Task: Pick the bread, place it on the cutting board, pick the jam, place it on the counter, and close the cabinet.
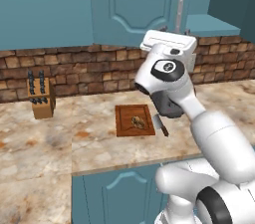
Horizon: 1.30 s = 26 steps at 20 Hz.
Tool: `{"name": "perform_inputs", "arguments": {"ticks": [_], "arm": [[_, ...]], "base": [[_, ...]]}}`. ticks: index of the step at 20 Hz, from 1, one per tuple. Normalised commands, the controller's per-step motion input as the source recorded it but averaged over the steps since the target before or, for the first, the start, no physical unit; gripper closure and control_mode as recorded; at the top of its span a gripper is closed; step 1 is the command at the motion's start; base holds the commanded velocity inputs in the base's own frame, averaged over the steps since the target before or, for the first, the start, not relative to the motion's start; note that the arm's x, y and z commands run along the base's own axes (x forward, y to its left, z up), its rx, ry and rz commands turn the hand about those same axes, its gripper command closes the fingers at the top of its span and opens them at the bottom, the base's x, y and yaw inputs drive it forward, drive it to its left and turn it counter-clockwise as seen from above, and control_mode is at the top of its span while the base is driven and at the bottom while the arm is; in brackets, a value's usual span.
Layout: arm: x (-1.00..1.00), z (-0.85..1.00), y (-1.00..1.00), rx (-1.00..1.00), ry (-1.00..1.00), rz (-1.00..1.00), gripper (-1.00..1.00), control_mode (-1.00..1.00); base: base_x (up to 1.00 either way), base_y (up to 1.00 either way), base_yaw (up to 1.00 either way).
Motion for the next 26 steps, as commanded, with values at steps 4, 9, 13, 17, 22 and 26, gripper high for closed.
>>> {"name": "perform_inputs", "arguments": {"ticks": [4, 9, 13, 17, 22, 26], "arm": [[0.44, 0.0, -0.45, 0.03, 0.0, 0.08, -1.0, -1.0], [0.46, 0.0, -0.43, 0.05, 0.0, 0.09, -1.0, -1.0], [0.48, 0.0, -0.36, 0.06, 0.03, 0.1, -1.0, -1.0], [0.44, 0.0, -0.33, 0.05, 0.04, 0.12, -1.0, -1.0], [0.38, 0.0, -0.25, 0.03, 0.04, 0.17, -1.0, -1.0], [0.22, 0.0, -0.1, 0.0, 0.01, 0.19, -1.0, -1.0]], "base": [[0.0, 0.0, 0.0], [0.0, 0.0, 0.0], [0.0, 0.0, 0.0], [0.0, 0.0, 0.0], [0.0, 0.0, 0.0], [0.0, 0.0, 0.0]]}}
